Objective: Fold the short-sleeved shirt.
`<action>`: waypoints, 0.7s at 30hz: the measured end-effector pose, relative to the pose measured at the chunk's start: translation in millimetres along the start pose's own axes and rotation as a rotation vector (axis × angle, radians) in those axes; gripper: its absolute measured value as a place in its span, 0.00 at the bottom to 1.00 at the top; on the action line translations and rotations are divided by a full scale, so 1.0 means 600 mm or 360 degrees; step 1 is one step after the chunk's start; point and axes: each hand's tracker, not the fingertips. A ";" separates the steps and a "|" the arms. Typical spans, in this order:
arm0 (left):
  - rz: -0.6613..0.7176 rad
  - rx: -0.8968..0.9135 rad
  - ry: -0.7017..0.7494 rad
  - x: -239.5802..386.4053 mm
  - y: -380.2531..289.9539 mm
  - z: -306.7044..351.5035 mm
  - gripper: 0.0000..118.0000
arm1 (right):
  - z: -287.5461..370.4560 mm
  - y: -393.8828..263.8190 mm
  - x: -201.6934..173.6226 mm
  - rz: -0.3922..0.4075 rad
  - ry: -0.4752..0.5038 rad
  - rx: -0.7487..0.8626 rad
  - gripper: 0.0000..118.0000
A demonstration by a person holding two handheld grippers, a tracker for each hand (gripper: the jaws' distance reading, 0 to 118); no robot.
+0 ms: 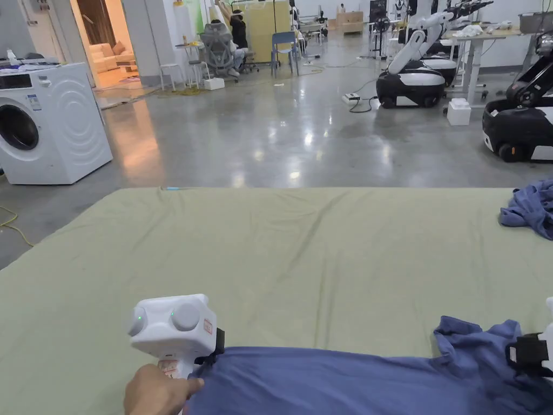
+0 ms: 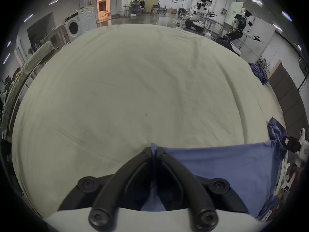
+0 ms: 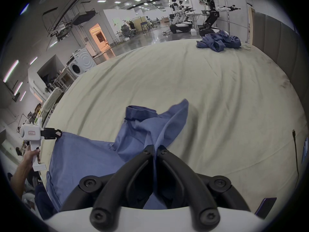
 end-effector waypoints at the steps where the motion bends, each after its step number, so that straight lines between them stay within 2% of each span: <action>1: -0.0069 -0.0013 0.0013 0.007 0.001 -0.001 0.03 | 0.006 -0.001 0.003 0.0016 -0.0009 0.0007 0.04; 2: -0.0136 -0.0005 0.0038 0.000 0.002 0.003 0.03 | 0.013 -0.001 0.000 0.0022 0.0003 0.0014 0.04; 6: -0.0039 0.0011 -0.0066 -0.016 -0.002 0.032 0.03 | 0.044 0.001 0.007 0.0038 0.0103 0.0074 0.04; 9: -0.0064 0.0022 -0.0125 -0.023 -0.014 0.066 0.03 | 0.090 -0.006 0.005 0.0064 0.0142 0.0137 0.04; 16: -0.0143 0.0201 -0.0293 -0.061 -0.087 0.198 0.03 | 0.230 -0.078 0.003 0.0125 0.0234 0.0230 0.04; 17: -0.0154 0.0221 -0.0313 -0.068 -0.106 0.216 0.03 | 0.188 -0.050 -0.001 0.0121 0.0242 0.0228 0.04; 20: -0.0143 0.0251 -0.0382 -0.087 -0.175 0.268 0.03 | 0.189 -0.048 -0.002 0.0102 0.0260 0.0241 0.04; 21: -0.0138 0.0264 -0.0381 -0.096 -0.195 0.278 0.03 | 0.274 -0.131 -0.009 0.0091 0.0258 0.0240 0.04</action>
